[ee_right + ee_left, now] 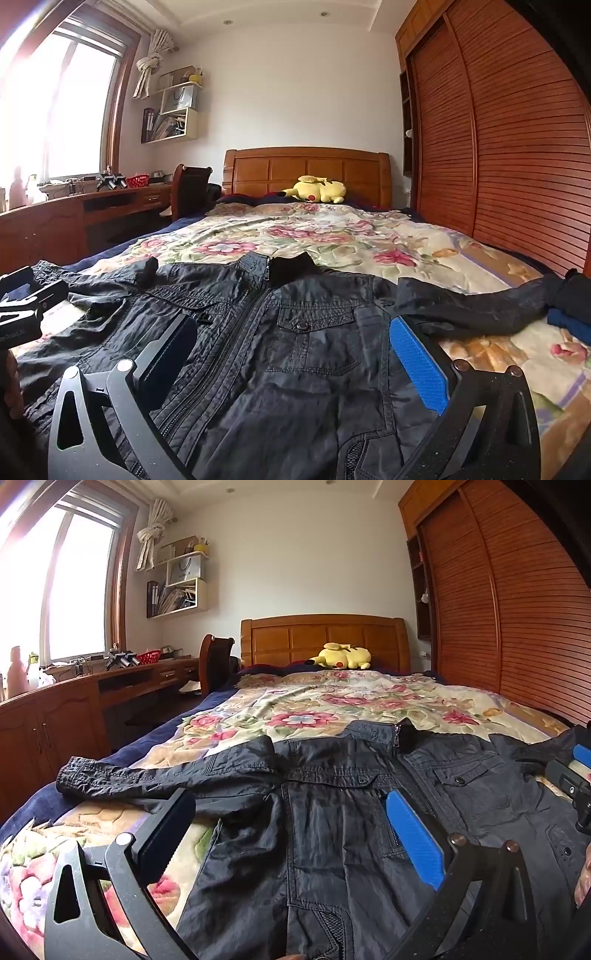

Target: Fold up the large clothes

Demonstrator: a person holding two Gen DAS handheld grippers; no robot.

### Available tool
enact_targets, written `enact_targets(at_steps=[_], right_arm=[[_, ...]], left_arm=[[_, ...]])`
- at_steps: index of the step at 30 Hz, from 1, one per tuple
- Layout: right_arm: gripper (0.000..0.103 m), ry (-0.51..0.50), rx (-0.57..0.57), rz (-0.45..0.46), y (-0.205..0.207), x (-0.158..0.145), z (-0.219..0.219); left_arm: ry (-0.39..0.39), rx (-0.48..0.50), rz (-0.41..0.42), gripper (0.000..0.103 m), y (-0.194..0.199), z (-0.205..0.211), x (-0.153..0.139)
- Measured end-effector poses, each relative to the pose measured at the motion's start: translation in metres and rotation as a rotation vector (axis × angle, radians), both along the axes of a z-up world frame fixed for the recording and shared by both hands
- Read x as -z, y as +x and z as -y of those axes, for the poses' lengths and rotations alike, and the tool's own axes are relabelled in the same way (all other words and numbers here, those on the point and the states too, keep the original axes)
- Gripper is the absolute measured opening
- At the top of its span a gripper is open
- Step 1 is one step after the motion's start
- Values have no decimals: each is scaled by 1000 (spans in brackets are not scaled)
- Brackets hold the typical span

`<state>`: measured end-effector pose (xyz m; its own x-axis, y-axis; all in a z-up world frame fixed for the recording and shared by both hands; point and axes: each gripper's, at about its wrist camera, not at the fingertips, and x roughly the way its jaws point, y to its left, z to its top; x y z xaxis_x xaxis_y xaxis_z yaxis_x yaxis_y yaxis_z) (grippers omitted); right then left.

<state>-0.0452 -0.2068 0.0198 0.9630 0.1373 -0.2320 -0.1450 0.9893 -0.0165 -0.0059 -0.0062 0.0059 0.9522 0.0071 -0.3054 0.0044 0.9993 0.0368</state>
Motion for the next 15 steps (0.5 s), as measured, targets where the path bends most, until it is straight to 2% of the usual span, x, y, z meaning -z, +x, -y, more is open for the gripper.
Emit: enact_targets(at_steps=[15], right_arm=[[103, 3, 2, 0, 1, 1, 1]], left_arm=[[9, 5, 6, 103, -2, 4, 1]])
